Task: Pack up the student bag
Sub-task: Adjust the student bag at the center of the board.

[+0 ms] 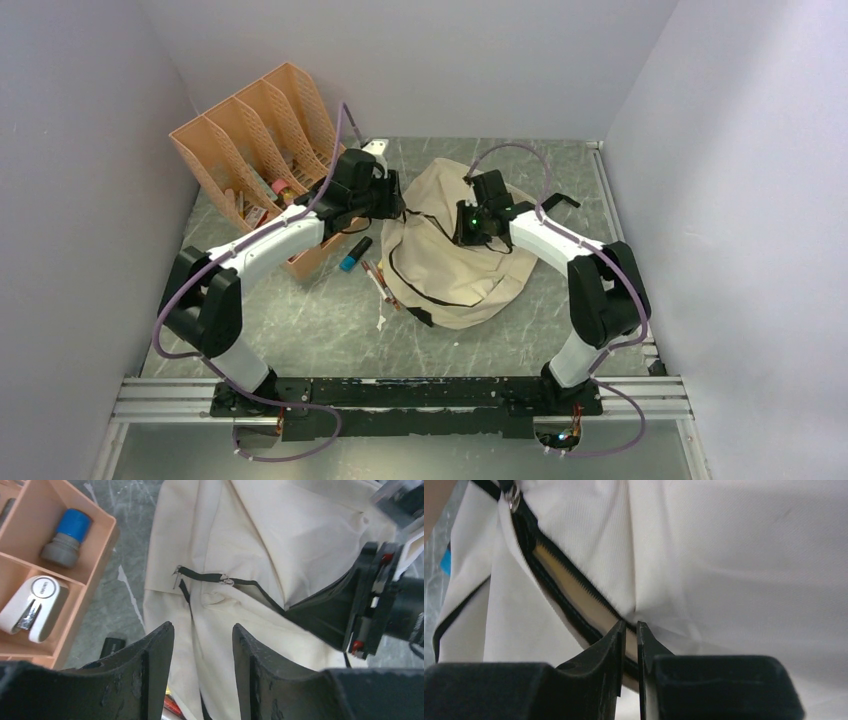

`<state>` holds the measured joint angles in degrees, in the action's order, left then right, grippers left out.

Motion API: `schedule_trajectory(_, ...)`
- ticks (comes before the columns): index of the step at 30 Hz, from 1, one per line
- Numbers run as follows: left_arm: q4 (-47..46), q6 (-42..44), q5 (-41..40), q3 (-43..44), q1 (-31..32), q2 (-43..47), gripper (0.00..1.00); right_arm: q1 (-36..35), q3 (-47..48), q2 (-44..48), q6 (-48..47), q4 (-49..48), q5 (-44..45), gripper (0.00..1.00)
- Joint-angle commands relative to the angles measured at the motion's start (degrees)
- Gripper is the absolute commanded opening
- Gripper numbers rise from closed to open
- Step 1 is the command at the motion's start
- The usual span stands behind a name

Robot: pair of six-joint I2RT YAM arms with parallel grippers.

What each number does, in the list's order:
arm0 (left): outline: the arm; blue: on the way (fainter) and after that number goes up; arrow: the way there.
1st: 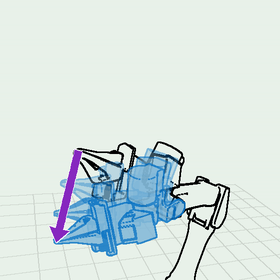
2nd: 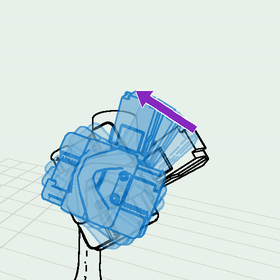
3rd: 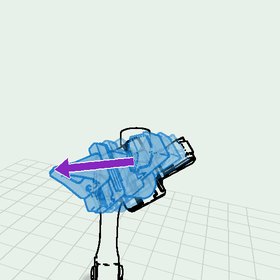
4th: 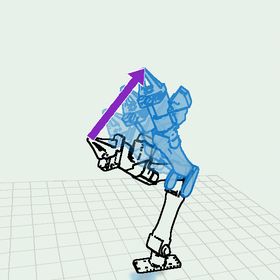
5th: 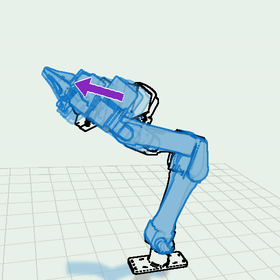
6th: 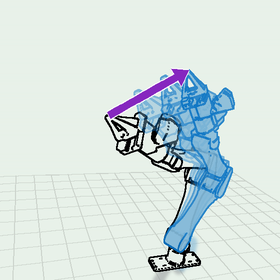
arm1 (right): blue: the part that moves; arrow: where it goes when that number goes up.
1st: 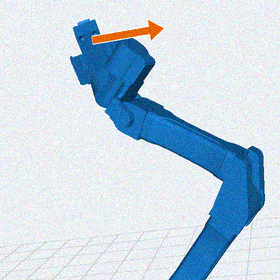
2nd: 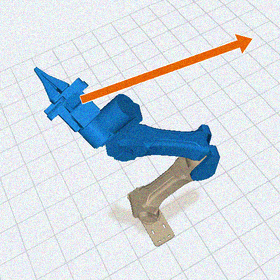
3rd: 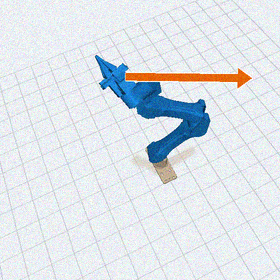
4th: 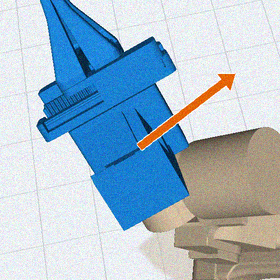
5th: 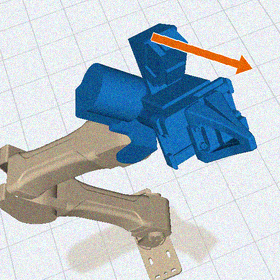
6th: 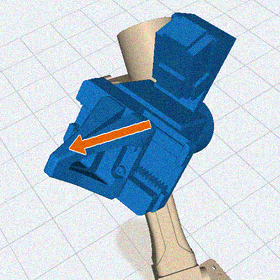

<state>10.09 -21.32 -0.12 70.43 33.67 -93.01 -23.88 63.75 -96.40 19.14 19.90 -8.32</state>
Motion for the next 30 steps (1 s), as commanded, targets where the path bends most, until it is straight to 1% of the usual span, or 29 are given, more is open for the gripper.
schedule_trajectory(1, -4.2, -2.7, 3.6, 0.5, 1.3, -0.8, 0.51, -1.4, -3.7, 3.7, -0.1, -0.3, -6.3, 0.18)
schedule_trajectory(8, -9.1, -6.9, 3.6, -0.1, 8.0, -3.6, 0.5, -2.0, -8.7, 6.3, 0.7, -3.2, -7.8, 0.17)
schedule_trajectory(14, -14.1, -9.5, 2.3, -1.5, 12.9, -7.6, 0.47, -2.2, -13.3, 8.3, 3.0, -8.3, -6.5, 0.16)
schedule_trajectory(16, -15.7, -10.3, 2.2, -2.5, 13.3, -8.7, 0.45, -2.3, -14.6, 8.9, 3.8, -9.8, -6.0, 0.16)
schedule_trajectory(20, -17.2, -10.6, 0.6, -4.7, 13.8, -10.2, 0.38, -2.2, -16.1, 9.7, 4.6, -11.6, -4.5, 0.16)
schedule_trajectory(25, -19.6, -10.6, 0.2, -7.4, 13.8, -12.2, 0.37, -2.3, -17.4, 10.9, 5.0, -13.2, -1.6, 0.16)
schedule_trajectory(29, -18.9, -10.1, 0.2, -6.5, 13.7, -15.3, 0.37, -2.2, -16.9, 12.3, 4.3, -12.6, -0.5, 0.17)
schedule_trajectory(30, -18.4, -10.1, -1.0, -6.3, 13.8, -15.9, 0.37, -2.2, -16.6, 12.5, 4.0, -12.1, 0.0, 0.19)
